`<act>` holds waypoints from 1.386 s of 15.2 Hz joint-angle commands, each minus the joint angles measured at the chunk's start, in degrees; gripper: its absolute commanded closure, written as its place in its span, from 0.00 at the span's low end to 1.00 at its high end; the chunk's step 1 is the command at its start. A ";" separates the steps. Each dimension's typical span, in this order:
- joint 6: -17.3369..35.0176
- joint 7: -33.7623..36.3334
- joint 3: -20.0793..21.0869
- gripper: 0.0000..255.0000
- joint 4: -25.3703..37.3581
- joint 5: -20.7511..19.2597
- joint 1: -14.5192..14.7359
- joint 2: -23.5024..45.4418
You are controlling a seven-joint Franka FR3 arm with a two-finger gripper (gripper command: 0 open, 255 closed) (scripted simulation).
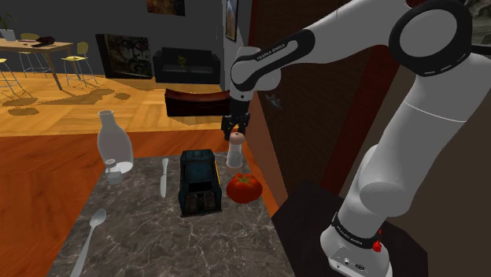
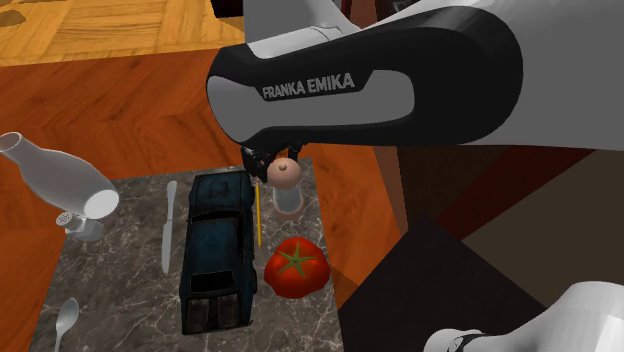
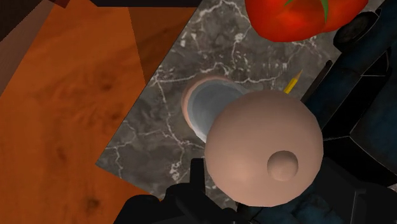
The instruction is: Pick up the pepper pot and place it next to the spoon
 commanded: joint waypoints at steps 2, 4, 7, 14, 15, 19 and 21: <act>-0.02 0.01 0.00 1.00 -0.01 -0.01 0.00 0.03; -0.03 0.01 0.00 1.00 0.01 -0.01 0.00 0.04; -1.51 0.33 0.00 1.00 0.75 -0.28 -0.04 -0.73; -6.82 1.40 0.01 1.00 4.00 -1.05 -0.14 -2.87; -7.57 1.54 0.02 1.00 4.52 -1.14 -0.15 -3.12; -10.60 2.07 0.03 1.00 6.69 -1.47 -0.19 -4.02; -12.12 2.32 0.03 1.00 7.85 -1.60 -0.21 -4.39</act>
